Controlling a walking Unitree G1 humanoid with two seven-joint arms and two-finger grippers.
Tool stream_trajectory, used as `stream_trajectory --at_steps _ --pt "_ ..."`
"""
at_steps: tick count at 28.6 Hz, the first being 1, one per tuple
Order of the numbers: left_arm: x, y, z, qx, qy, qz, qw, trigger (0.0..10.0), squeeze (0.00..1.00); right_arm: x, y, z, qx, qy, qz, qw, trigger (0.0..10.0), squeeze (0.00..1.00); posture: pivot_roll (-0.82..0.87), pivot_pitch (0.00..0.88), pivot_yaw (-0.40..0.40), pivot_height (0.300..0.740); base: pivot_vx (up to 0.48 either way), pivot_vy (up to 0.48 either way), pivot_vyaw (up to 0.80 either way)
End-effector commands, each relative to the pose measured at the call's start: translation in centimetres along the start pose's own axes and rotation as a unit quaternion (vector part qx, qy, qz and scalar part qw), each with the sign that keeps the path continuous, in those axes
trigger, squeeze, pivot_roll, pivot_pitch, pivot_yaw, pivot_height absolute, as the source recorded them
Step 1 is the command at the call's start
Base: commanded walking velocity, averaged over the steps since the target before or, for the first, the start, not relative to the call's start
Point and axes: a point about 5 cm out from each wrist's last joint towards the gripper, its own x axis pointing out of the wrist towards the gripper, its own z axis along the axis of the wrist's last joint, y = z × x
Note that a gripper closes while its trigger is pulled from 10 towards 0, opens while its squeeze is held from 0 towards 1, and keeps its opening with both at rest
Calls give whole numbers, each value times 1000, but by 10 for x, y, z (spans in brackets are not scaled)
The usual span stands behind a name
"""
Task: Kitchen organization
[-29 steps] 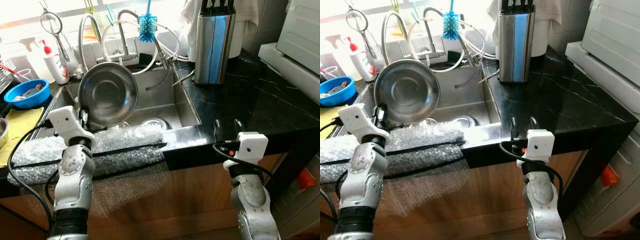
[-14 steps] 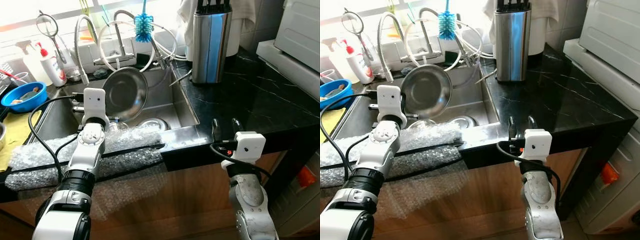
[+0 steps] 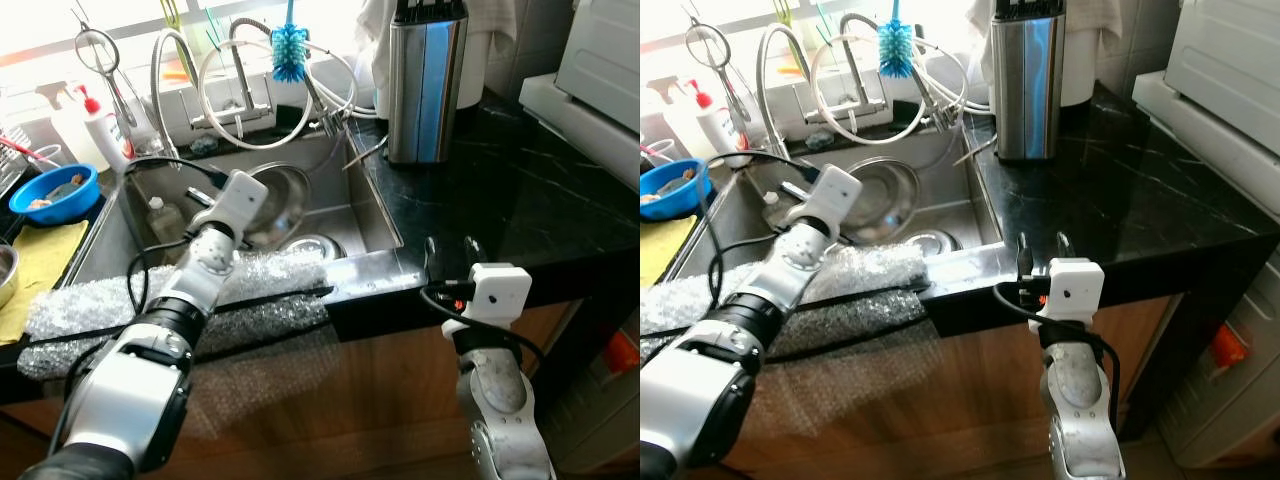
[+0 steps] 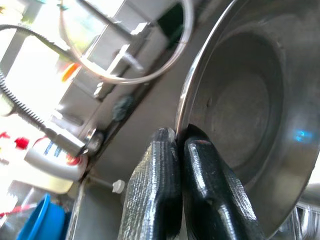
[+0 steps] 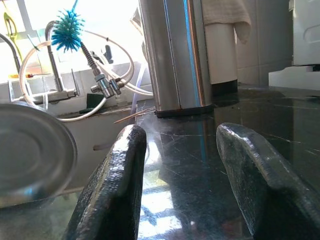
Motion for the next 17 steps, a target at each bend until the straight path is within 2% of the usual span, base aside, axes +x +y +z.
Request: stream_trajectory --at_steps 1,2,5,9,10,17 --pt "2 -2 5 43 -15 -15 999 10000 0 1 5 2 4 -6 5 1000 10000 0 -164 0 181 740 0 0 0" --pt "1 -10 5 56 -19 -41 997 10000 0 1 5 3 4 -6 4 1000 10000 0 -166 0 183 740 0 0 0" --pt "-1 -19 5 70 -24 -73 995 10000 0 1 4 3 4 -6 3 1000 10000 0 -167 0 183 740 0 0 0" --pt "-2 -24 4 86 -25 -86 992 10000 35 1 4 2 4 -5 3 1000 10000 0 -165 0 182 740 0 0 0" --pt "-2 -24 4 84 -24 -90 992 10000 1000 1 4 2 4 -5 4 1000 10000 0 -164 0 181 740 0 0 0" --pt "-2 -25 1 89 -24 -100 991 10000 1000 1 5 2 4 -4 6 1000 10000 0 -162 0 179 740 0 0 0"
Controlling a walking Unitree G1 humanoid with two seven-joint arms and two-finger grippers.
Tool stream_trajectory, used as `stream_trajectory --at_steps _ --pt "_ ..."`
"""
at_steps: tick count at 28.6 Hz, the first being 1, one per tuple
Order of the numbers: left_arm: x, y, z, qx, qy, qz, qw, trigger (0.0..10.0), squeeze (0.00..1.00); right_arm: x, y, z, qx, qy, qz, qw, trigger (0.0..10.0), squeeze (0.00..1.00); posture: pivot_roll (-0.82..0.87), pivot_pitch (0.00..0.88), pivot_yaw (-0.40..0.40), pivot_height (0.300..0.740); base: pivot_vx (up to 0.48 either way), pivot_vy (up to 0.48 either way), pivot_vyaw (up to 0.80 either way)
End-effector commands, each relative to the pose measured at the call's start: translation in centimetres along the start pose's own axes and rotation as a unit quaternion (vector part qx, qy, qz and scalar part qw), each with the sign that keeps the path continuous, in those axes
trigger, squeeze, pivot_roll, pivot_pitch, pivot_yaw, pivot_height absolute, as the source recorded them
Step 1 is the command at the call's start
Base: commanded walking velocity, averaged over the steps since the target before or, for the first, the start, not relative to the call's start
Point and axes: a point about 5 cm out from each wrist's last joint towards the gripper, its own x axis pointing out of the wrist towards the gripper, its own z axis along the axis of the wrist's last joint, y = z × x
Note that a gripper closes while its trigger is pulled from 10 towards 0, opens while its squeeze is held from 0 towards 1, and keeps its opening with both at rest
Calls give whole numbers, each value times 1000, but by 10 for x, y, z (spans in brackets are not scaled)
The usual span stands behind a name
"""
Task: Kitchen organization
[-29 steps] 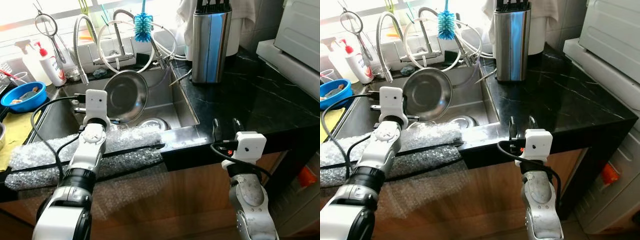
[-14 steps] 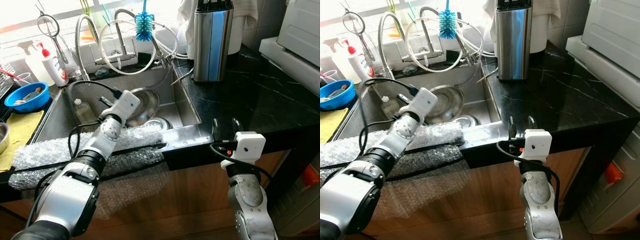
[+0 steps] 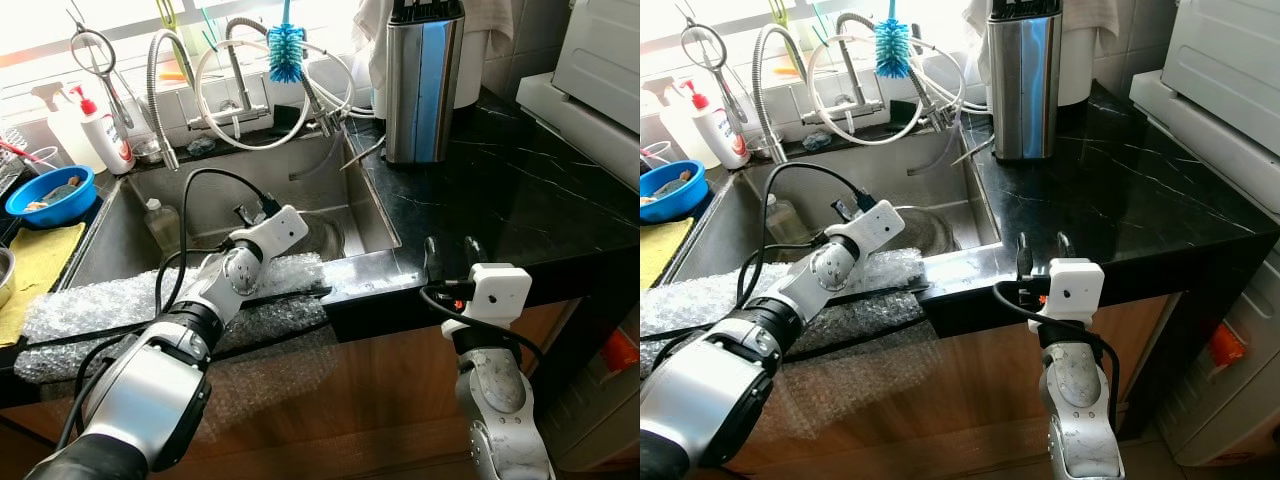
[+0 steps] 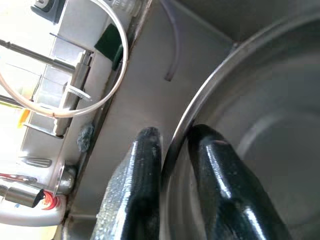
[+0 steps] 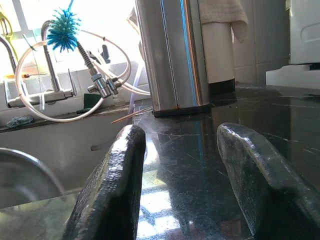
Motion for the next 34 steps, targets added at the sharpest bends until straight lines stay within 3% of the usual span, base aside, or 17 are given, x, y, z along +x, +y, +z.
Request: stream_trajectory --at_steps 1,11,15,16,17,23,26,34 --pt "0 1 -3 12 5 -13 1000 10000 1000 1 5 1 3 -3 8 1000 10000 0 -162 0 179 740 0 0 0" --pt "1 2 5 22 -22 -48 998 10000 1000 1 5 0 3 0 7 1000 10000 0 -158 0 178 740 0 0 0" --pt "4 11 15 48 -44 -66 996 10000 1000 2 4 0 2 0 8 1000 10000 0 -157 0 181 740 0 0 0" --pt "4 13 16 51 -45 -66 996 10000 906 2 4 -1 2 1 8 1000 10000 0 -157 0 181 740 0 0 0" --pt "5 15 17 53 -46 -66 995 10000 0 2 4 -1 1 1 7 1000 10000 0 -158 0 182 740 0 0 0" --pt "6 18 23 107 -62 -92 988 10000 0 2 5 -2 2 4 8 1000 10000 0 -158 0 181 740 0 0 0" --pt "6 18 23 110 -64 -95 987 10000 0 2 5 -2 2 4 8 1000 10000 0 -158 0 181 740 0 0 0" --pt "6 10 36 197 -97 -152 964 10000 0 3 5 -2 2 6 16 1000 10000 0 -159 0 180 740 0 0 0"
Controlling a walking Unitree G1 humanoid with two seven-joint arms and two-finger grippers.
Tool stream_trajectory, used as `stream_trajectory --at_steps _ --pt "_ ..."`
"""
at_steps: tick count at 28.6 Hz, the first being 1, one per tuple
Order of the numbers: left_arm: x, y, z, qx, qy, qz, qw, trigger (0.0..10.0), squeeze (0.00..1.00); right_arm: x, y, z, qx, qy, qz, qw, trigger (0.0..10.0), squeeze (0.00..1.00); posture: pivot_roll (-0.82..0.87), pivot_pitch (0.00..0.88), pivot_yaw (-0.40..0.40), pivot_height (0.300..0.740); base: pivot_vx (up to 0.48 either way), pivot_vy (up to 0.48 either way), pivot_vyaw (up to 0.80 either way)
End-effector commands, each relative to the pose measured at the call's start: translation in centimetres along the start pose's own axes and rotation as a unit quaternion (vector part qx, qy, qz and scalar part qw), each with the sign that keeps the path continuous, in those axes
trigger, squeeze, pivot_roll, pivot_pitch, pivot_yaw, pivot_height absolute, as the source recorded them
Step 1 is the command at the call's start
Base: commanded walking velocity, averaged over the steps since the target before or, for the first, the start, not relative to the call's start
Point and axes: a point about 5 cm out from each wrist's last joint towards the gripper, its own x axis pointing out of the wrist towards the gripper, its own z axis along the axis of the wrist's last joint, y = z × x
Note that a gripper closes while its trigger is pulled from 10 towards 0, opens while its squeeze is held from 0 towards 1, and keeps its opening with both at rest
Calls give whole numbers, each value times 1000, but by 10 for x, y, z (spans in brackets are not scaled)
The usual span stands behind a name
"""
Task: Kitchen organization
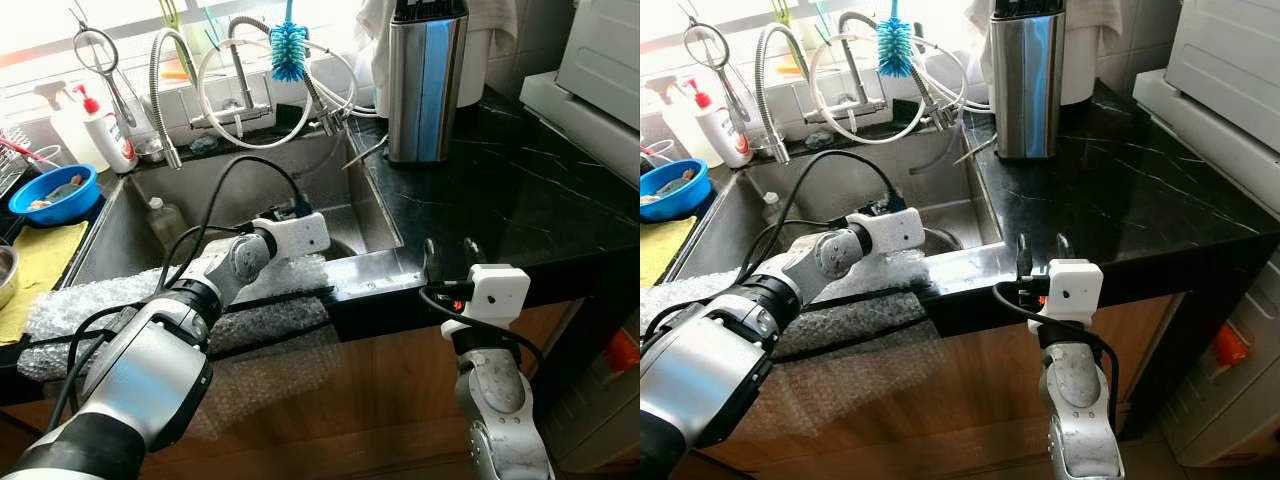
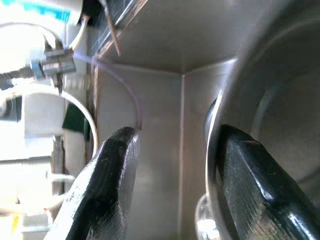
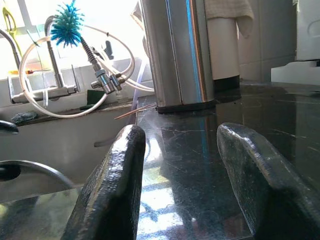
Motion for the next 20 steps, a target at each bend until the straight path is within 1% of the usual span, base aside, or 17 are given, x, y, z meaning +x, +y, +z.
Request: stream_trajectory --at_steps 1,5,8,9,11,12,13,16,19,20 --pt "-2 8 -2 27 3 -10 1000 10000 0 3 5 0 4 0 11 1000 10000 0 -159 0 180 740 0 0 0" --pt "1 12 7 54 -9 -24 998 10000 0 3 6 0 4 1 12 1000 10000 0 -162 0 182 740 0 0 0" --pt "2 13 10 60 -14 -31 998 10000 0 3 6 0 4 1 13 1000 10000 0 -162 0 183 740 0 0 0" --pt "2 13 11 69 -16 -41 997 10000 0 3 6 0 5 1 13 1000 10000 0 -164 0 185 740 0 0 0" --pt "3 11 13 74 -17 -51 996 10000 0 3 6 0 5 1 14 1000 10000 0 -165 0 185 740 0 0 0" --pt "3 8 13 88 -17 -68 994 10000 0 3 6 0 6 2 15 1000 10000 0 -167 0 187 740 0 0 0" --pt "3 7 14 95 -19 -78 992 10000 0 3 7 -1 6 2 16 1000 10000 0 -168 0 189 740 0 0 0" --pt "3 7 15 100 -22 -83 991 10000 0 3 7 -1 7 2 17 1000 10000 0 -168 0 191 740 0 0 0" --pt "4 11 17 88 -21 -67 994 10000 0 3 7 -1 7 1 17 1000 10000 0 -170 0 195 740 0 0 0" --pt "4 14 16 77 -19 -53 995 10000 0 3 7 -1 7 1 16 1000 10000 0 -171 0 196 740 0 0 0"
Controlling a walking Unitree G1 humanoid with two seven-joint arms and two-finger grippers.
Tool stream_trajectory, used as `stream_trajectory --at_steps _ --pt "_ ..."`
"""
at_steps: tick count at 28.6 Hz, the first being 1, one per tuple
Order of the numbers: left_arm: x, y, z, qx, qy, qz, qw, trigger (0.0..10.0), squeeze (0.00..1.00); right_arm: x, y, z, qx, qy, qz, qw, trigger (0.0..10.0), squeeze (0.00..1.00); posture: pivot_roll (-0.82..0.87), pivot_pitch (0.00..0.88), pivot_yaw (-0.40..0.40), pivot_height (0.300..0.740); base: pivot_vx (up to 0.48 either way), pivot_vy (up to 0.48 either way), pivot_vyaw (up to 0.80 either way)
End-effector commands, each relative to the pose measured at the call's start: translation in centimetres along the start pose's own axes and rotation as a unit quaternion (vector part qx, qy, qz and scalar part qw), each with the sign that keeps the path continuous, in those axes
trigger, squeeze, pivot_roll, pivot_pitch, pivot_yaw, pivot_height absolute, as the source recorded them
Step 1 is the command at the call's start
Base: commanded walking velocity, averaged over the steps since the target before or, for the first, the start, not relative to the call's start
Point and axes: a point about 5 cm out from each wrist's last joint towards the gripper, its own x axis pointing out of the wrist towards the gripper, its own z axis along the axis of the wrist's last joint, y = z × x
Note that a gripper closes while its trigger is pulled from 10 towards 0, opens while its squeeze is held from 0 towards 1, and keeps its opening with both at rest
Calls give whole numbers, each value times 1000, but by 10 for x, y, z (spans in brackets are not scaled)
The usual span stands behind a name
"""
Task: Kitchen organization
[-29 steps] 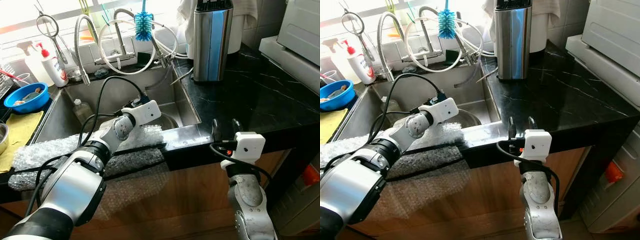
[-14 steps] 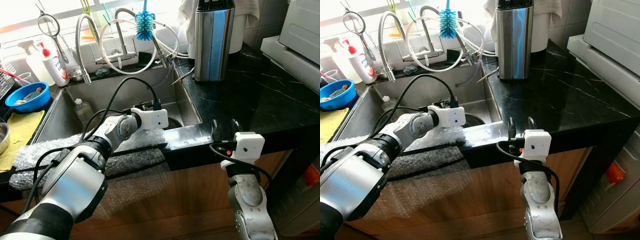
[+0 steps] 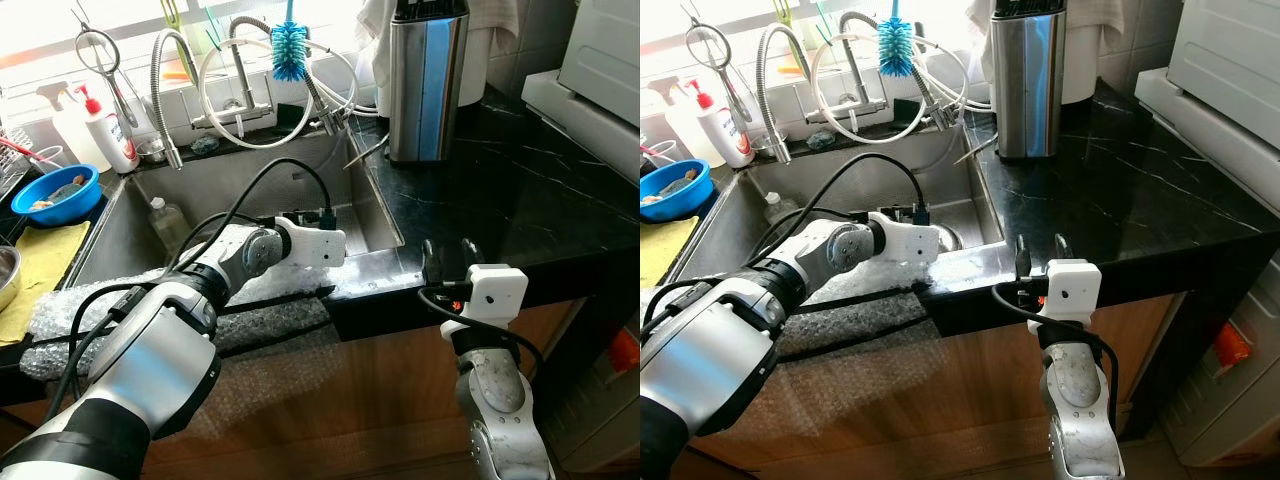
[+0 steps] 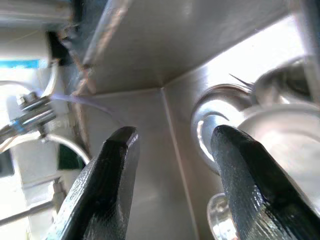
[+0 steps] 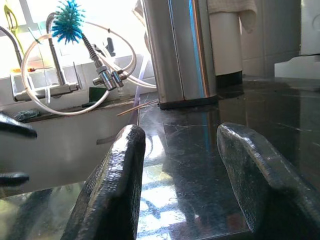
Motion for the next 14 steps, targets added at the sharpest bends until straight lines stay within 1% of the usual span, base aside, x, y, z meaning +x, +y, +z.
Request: stream_trajectory --at_steps 1,2,3,4,5,6,7,8,9,10,11,12,13,14 --pt "-4 19 -5 -34 14 67 997 10000 0 3 7 1 7 -2 10 1000 10000 0 -176 0 198 740 0 0 0" --pt "-4 19 -5 -34 14 67 997 10000 0 3 7 1 7 -2 10 1000 10000 0 -176 0 198 740 0 0 0" --pt "-8 29 -12 -82 27 137 987 10000 0 3 7 1 7 -3 7 1000 10000 0 -176 0 197 740 0 0 0" --pt "-10 33 -15 -106 34 162 980 10000 0 3 7 1 7 -4 5 1000 10000 0 -176 0 197 740 0 0 0" --pt "-16 40 -24 -143 46 217 965 10000 0 4 7 2 7 -5 4 1000 10000 0 -175 0 197 740 0 0 0" --pt "-20 43 -28 -165 50 240 955 10000 0 4 7 2 7 -5 5 1000 10000 0 -173 0 195 740 0 0 0" --pt "-22 44 -31 -180 52 255 949 10000 0 3 7 2 7 -5 5 1000 10000 0 -172 0 195 740 0 0 0" --pt "-30 49 -40 -215 55 299 928 10000 0 4 7 2 7 -6 5 1000 10000 0 -170 0 194 740 0 0 0" --pt "-38 53 -50 -269 56 341 899 10000 0 4 7 2 7 -7 4 1000 10000 0 -166 0 193 740 0 0 0" --pt "-38 53 -50 -269 56 341 899 10000 0 4 7 2 7 -7 4 1000 10000 0 -166 0 193 740 0 0 0" --pt "-45 56 -58 -316 51 372 871 10000 0 4 7 2 7 -7 4 1000 10000 0 -168 0 194 740 0 0 0" --pt "-50 57 -62 -348 43 391 851 10000 0 5 7 2 8 -8 5 1000 10000 0 -170 0 195 740 0 0 0" --pt "-56 57 -69 -395 30 413 820 10000 0 5 8 3 8 -9 5 1000 10000 0 -175 0 198 740 0 0 0" --pt "-65 55 -79 -451 10 439 777 10000 0 5 9 4 8 -12 5 1000 10000 0 -177 0 199 740 0 0 0"
